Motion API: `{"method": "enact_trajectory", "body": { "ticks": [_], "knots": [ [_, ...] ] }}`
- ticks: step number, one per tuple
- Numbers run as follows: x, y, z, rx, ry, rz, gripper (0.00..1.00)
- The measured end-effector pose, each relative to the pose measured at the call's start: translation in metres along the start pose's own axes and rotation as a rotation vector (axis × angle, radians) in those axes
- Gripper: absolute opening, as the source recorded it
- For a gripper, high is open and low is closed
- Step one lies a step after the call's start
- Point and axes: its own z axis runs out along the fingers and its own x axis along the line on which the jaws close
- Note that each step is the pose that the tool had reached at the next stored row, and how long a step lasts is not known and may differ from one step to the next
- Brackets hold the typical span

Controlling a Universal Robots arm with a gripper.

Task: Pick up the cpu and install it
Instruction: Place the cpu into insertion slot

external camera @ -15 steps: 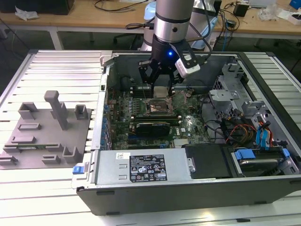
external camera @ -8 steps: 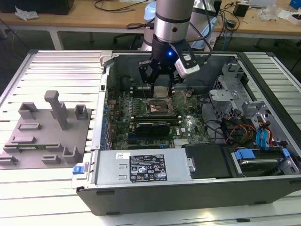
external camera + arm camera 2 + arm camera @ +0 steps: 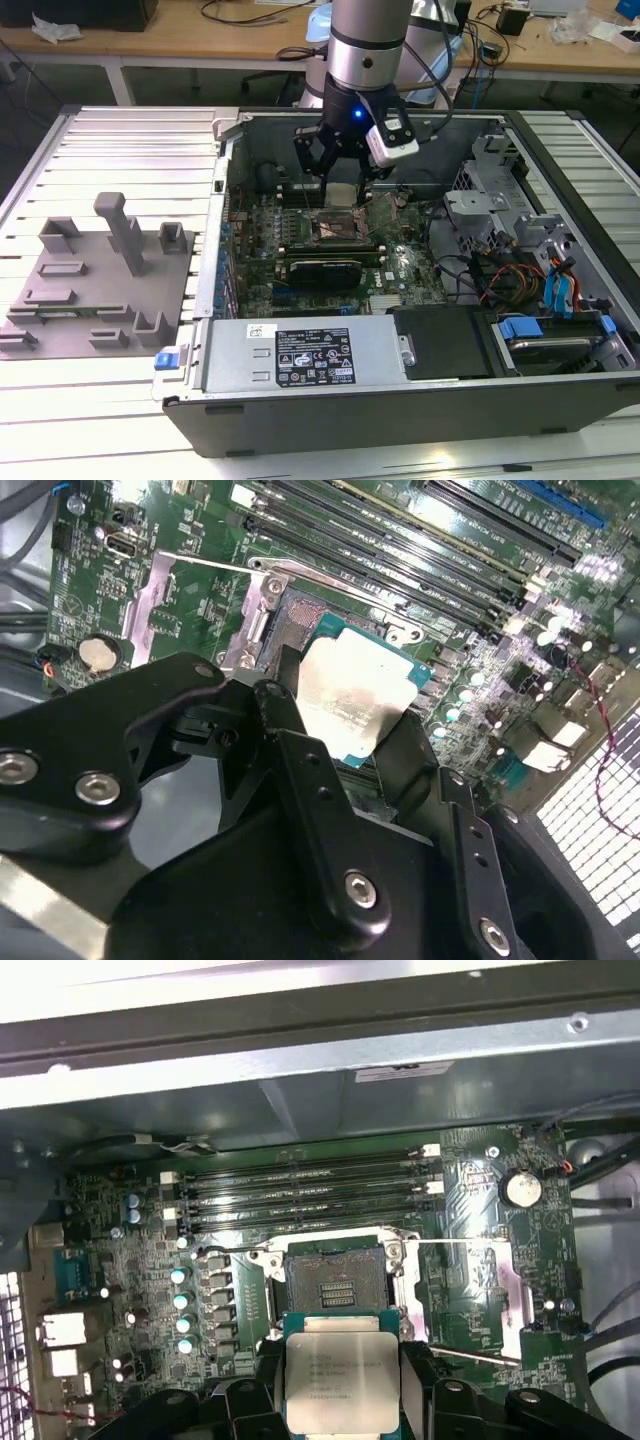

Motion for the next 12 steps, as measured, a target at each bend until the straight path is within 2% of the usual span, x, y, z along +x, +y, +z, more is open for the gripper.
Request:
{"method": "enact_trajectory", "body": {
  "ticks": [3, 11, 12],
  "knots": [
    [0.0, 0.0, 0.0001, -0.0013, -0.0003, 0.056, 0.55],
    [0.0, 0.0, 0.0002, -0.0037, -0.0009, 0.162, 0.55],
    [0.0, 0.0, 0.0002, -0.0044, -0.0011, 0.191, 0.55]
  ]
}}
